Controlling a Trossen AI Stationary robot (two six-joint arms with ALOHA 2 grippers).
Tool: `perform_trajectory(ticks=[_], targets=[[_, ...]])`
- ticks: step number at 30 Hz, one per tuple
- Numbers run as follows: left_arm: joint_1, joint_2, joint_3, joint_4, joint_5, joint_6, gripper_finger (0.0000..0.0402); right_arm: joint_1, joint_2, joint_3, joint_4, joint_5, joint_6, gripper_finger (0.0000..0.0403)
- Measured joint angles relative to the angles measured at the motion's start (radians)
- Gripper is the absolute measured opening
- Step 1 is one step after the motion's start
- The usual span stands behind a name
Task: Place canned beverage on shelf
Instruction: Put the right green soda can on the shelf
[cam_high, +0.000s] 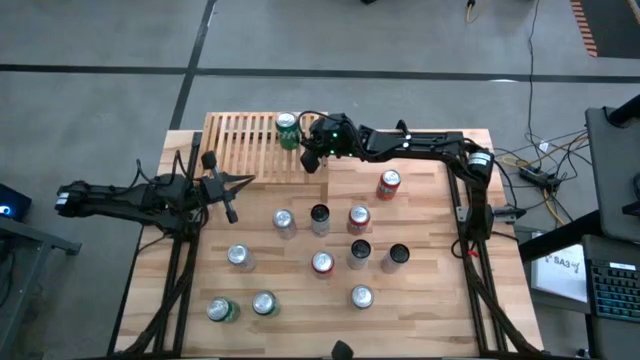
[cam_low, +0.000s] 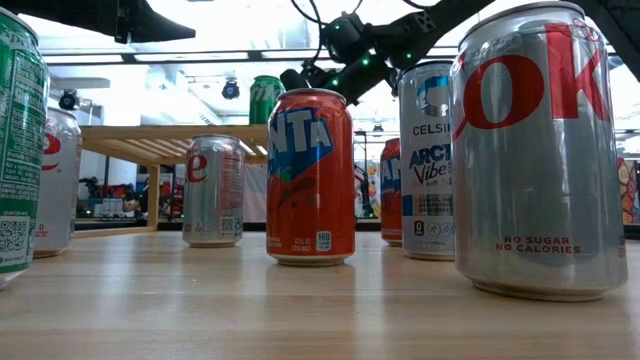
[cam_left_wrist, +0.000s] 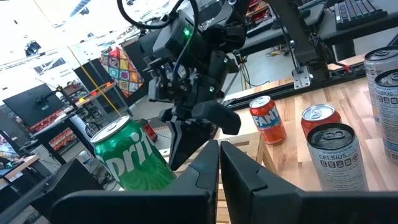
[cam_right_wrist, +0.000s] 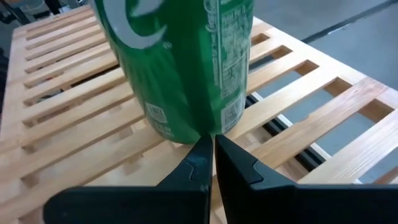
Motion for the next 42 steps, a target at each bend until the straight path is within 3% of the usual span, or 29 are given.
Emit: perform_trajectory(ticks=[26,31,37,42], targets=[[0.0,0.0,0.0,0.0,0.0,0.0,0.0,0.0,0.0,0.0,0.101,0.001,-0.089,0.0009],[0.0,0.0,0.0,0.0,0.0,0.0,0.0,0.0,0.0,0.0,0.052,0.0,-0.131,0.0009],[0.0,0.001,0.0,-0.003,0.0,0.0,0.0,0.004,-0.002,0.0,0.046,-0.13,-0.136,0.0009],[0.0,0.001,0.0,-0.002,0.0,0.0,0.0,0.0,-0.002,0.0,0.117,-0.134,-0.161,0.0009]])
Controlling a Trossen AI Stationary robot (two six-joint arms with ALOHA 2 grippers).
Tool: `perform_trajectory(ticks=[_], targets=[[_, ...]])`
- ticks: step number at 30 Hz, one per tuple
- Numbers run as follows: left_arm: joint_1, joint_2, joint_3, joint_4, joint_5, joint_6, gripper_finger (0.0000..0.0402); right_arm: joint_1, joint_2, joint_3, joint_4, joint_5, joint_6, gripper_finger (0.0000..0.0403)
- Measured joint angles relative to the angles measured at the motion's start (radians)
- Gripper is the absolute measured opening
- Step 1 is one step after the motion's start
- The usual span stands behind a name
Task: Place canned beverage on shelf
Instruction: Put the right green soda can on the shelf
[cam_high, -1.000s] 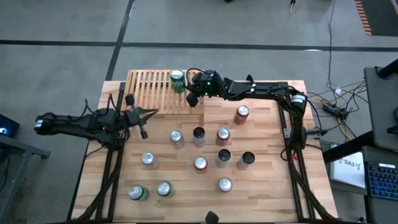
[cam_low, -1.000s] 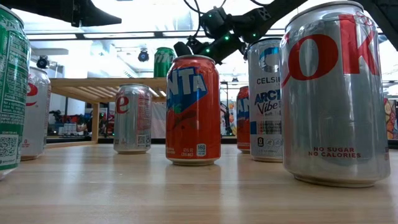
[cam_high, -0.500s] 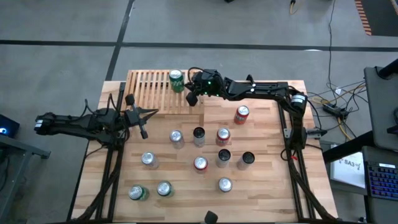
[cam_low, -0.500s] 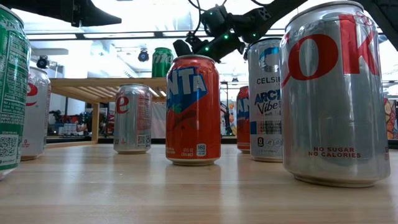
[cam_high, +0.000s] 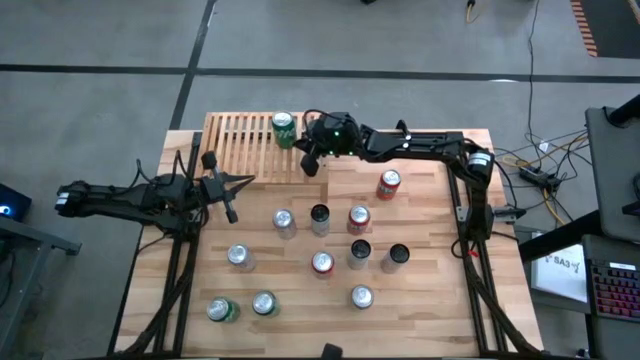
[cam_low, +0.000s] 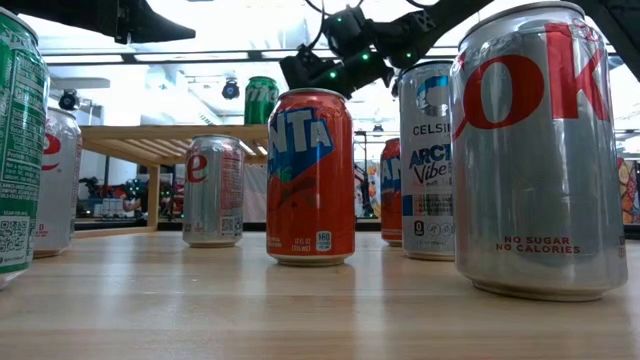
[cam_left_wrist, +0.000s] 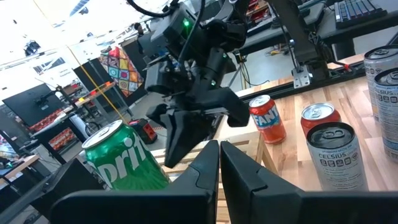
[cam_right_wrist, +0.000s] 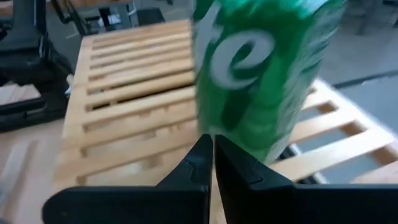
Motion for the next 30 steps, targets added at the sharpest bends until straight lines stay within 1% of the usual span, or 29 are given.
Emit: perform_trajectory(ticks=[8,15,20,30], targets=[[0.0,-0.001,0.0,0.002,0.0,0.004,0.0,-0.012,0.0,0.0,0.071,0.004,-0.035,0.0009],[0.0,-0.001,0.0,0.002,0.0,0.004,0.0,-0.022,0.0,0.0,0.084,0.005,-0.036,0.0009],[0.0,0.0,0.0,0.002,0.0,0.004,0.0,-0.02,0.0,0.0,0.069,-0.049,-0.019,0.0009],[0.0,0.0,0.0,0.003,0.0,0.004,0.0,-0.027,0.025,0.0,0.155,-0.049,-0.003,0.0009]])
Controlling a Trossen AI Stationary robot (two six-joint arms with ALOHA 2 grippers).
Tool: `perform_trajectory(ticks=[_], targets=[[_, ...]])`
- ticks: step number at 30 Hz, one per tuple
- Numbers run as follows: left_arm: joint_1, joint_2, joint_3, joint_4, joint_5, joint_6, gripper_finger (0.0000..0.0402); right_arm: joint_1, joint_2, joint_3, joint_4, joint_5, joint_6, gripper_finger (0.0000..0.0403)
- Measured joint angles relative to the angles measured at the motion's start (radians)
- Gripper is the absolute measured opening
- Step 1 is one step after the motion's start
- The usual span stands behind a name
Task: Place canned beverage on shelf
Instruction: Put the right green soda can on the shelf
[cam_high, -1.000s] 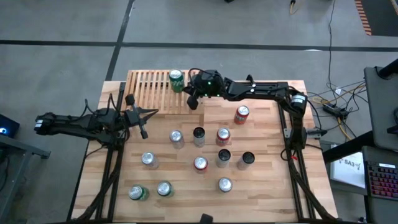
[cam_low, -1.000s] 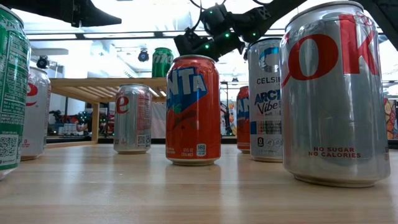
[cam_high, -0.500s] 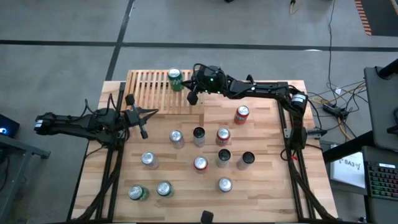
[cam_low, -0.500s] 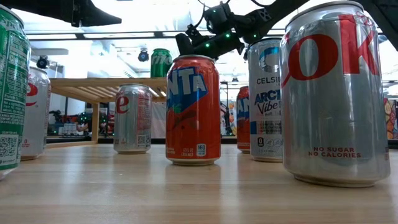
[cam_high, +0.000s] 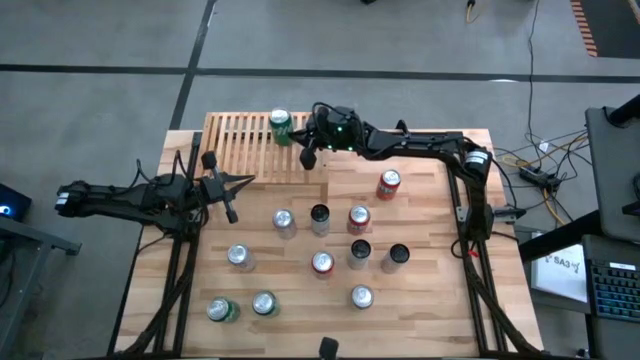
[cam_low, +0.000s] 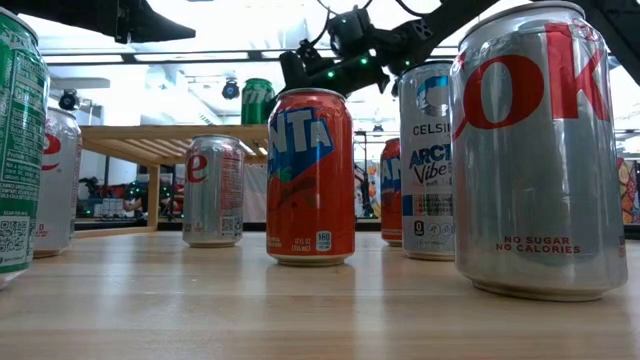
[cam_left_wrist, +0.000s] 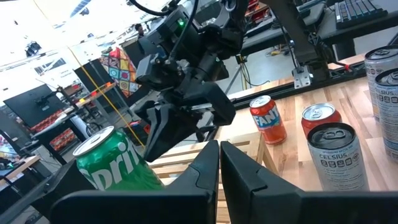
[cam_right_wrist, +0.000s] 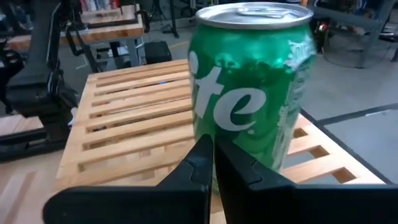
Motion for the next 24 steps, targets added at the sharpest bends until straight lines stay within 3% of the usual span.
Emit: perform_trajectory(ticks=[24], targets=[[0.0,0.006,0.0,0.0,0.0,0.007,0.0,0.009,0.025,0.0,0.089,0.027,0.027,0.0009]])
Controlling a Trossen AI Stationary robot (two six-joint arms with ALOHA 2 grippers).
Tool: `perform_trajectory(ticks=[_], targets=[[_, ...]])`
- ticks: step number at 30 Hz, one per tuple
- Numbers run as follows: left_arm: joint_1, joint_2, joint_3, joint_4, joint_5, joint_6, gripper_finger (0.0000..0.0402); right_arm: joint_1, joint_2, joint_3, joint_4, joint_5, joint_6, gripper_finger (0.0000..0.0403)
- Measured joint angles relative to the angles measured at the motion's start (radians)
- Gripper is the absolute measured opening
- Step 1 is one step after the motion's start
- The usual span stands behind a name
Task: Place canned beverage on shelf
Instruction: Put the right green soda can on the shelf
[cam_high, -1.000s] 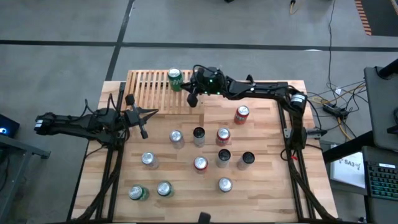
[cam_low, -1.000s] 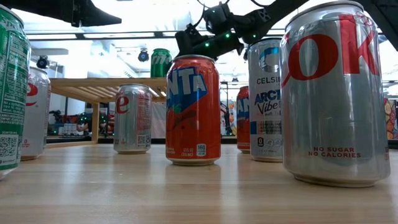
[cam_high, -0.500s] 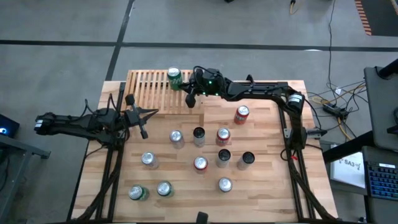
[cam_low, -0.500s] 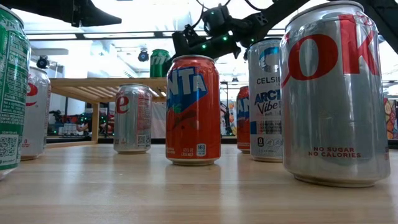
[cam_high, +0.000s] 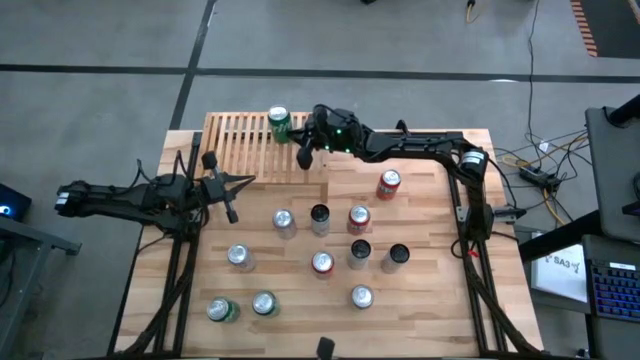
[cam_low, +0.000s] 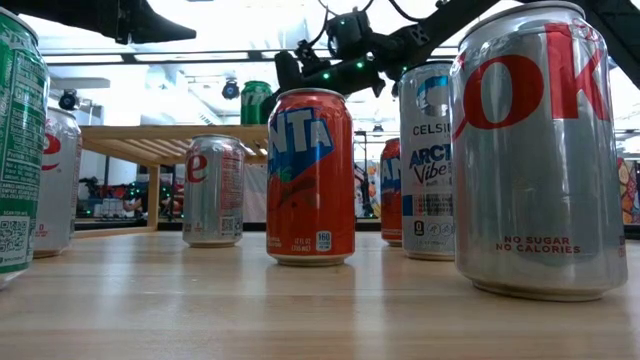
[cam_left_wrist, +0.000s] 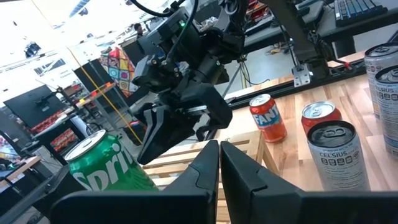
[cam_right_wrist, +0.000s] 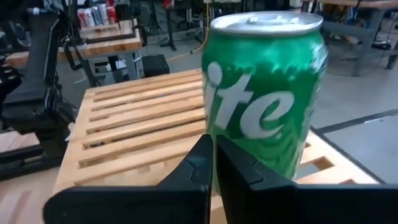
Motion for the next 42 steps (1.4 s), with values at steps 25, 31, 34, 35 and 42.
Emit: perform_trajectory(ticks=[25,31,34,35,42], targets=[[0.0,0.03,0.0,0.075,0.078,-0.026,0.0,0.064,-0.091,-0.002,-0.11,0.002,0.035,0.0009],[0.001,0.164,0.003,0.252,0.224,-0.051,0.0,0.068,-0.309,0.001,-0.405,-0.008,-0.01,0.0009],[0.022,0.254,0.047,0.262,0.183,-0.101,0.0,0.068,-0.41,0.001,-0.531,-0.009,-0.013,0.0009],[0.033,0.288,0.066,0.257,0.164,-0.118,0.0,0.068,-0.44,0.001,-0.565,-0.009,-0.025,0.0009],[0.157,0.496,0.268,-0.03,0.02,-0.156,0.0,0.072,-0.573,0.001,-0.736,-0.008,-0.071,0.0009]])
